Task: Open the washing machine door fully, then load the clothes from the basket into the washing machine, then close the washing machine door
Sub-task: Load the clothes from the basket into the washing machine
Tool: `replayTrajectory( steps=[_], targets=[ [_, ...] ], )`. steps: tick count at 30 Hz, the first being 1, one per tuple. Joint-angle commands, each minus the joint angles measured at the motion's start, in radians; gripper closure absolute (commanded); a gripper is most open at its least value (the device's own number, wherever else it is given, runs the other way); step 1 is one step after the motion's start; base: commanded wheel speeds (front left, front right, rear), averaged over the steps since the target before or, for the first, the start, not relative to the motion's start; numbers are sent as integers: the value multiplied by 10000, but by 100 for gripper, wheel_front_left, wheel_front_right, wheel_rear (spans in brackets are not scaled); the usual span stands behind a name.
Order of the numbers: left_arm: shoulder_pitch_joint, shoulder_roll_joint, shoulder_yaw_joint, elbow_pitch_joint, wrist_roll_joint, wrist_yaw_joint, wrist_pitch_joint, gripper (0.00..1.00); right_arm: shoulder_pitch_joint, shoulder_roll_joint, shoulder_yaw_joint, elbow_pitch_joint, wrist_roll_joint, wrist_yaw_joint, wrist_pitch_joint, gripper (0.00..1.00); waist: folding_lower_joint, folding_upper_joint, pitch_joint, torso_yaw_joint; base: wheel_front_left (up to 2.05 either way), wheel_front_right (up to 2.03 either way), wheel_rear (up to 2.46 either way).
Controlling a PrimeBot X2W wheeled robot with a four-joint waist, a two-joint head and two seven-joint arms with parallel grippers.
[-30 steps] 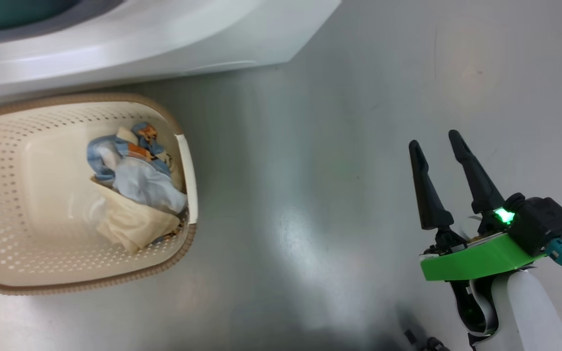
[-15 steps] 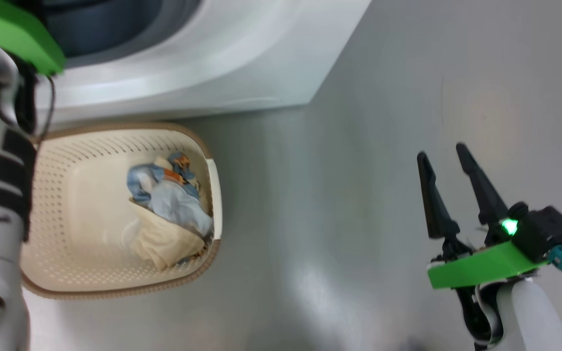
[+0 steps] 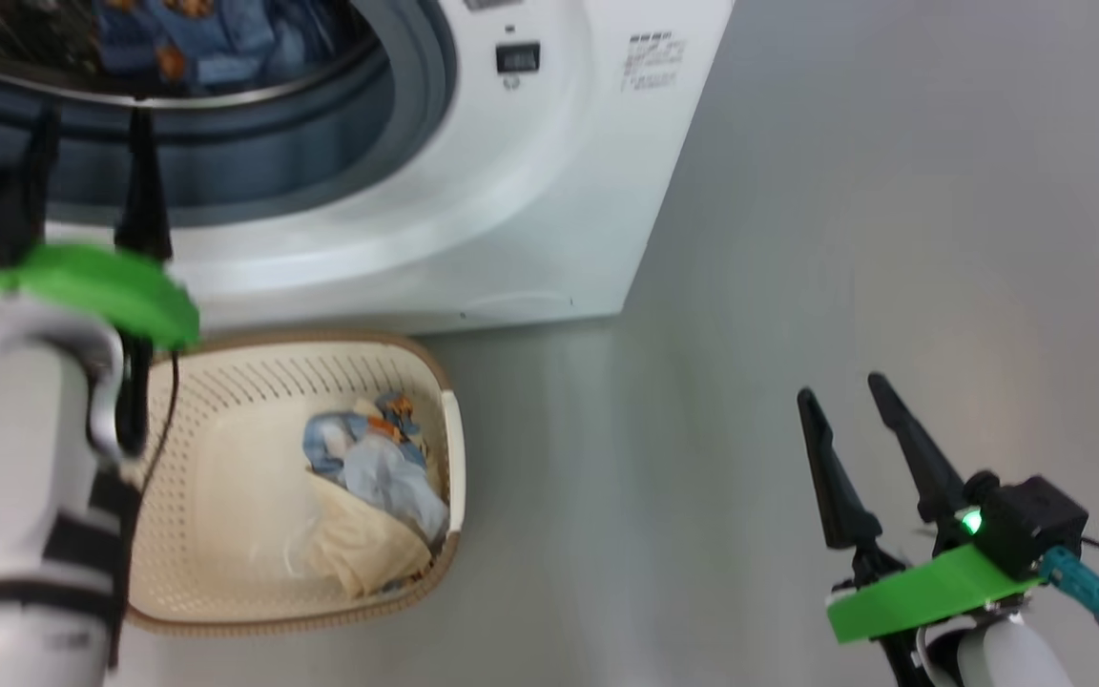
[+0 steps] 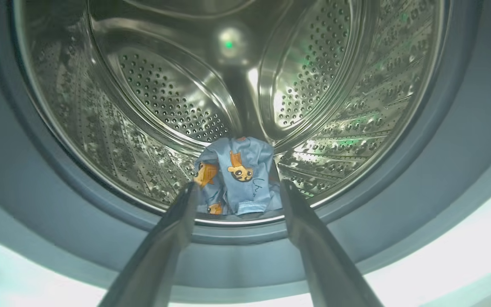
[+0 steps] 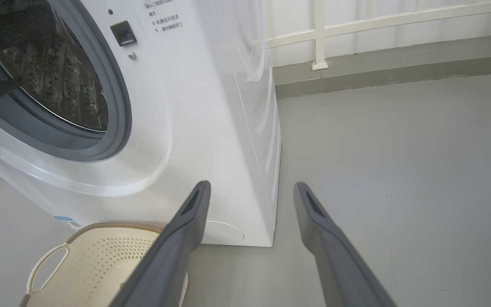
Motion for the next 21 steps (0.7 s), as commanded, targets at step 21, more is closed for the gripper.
replayTrajectory(
  steps=[21],
  targets=[
    [7707,468,1749,-6551,-597,1491,-43,0,1639,109,323,-141,127,14,-48,0,0,0,-3081,-126,0,0,0]
  ],
)
